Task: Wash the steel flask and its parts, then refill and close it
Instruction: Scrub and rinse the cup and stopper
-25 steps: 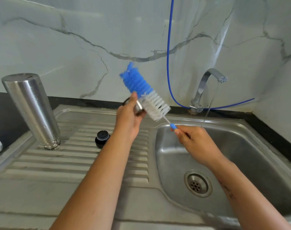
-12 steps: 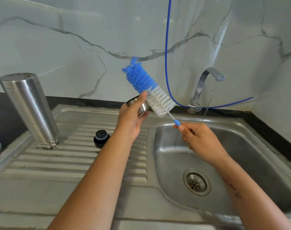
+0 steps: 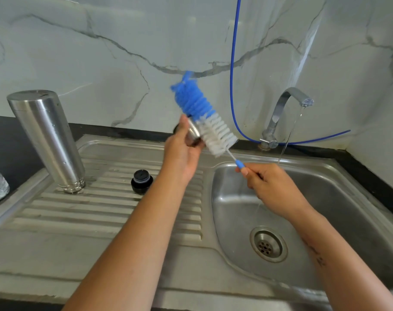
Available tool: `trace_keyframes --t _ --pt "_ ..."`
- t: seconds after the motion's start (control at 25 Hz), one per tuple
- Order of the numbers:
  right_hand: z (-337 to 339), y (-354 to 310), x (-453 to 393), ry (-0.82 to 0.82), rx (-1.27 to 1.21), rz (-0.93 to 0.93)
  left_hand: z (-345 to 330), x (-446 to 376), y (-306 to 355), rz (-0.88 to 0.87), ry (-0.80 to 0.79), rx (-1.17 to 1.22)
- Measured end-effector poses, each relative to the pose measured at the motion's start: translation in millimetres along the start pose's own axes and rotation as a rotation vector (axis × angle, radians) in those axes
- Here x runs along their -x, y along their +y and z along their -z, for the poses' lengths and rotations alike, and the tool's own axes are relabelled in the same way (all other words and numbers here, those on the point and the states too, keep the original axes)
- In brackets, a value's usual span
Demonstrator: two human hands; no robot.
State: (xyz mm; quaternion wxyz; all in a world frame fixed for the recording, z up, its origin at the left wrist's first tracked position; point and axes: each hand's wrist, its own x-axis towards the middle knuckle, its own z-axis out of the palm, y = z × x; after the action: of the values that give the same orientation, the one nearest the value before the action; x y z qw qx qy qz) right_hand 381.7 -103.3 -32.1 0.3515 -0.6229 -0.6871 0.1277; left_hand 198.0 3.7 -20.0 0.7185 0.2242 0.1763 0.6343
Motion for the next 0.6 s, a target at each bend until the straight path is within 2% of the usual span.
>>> trace_keyframes --t 0.08,0.24,0.4,0.6 --pt "2.8 0.2 1.7 -0.049 -0.001 -0.013 3.3 1.4 8.0 0.015 0.000 0.013" --pt "0.8 -4.5 -6.6 0.092 -0.008 -0.015 -12.1 16.0 -7.3 0.064 -0.040 -0.207" --pt "7.1 -0.6 5.0 -0.028 -0.075 -0.009 -2.3 9.9 13.0 0.000 -0.059 -0.090" --pt "7.6 3.9 5.3 -0.002 -0.203 -0.051 -2.1 10.4 8.3 -0.027 0.028 -0.206"
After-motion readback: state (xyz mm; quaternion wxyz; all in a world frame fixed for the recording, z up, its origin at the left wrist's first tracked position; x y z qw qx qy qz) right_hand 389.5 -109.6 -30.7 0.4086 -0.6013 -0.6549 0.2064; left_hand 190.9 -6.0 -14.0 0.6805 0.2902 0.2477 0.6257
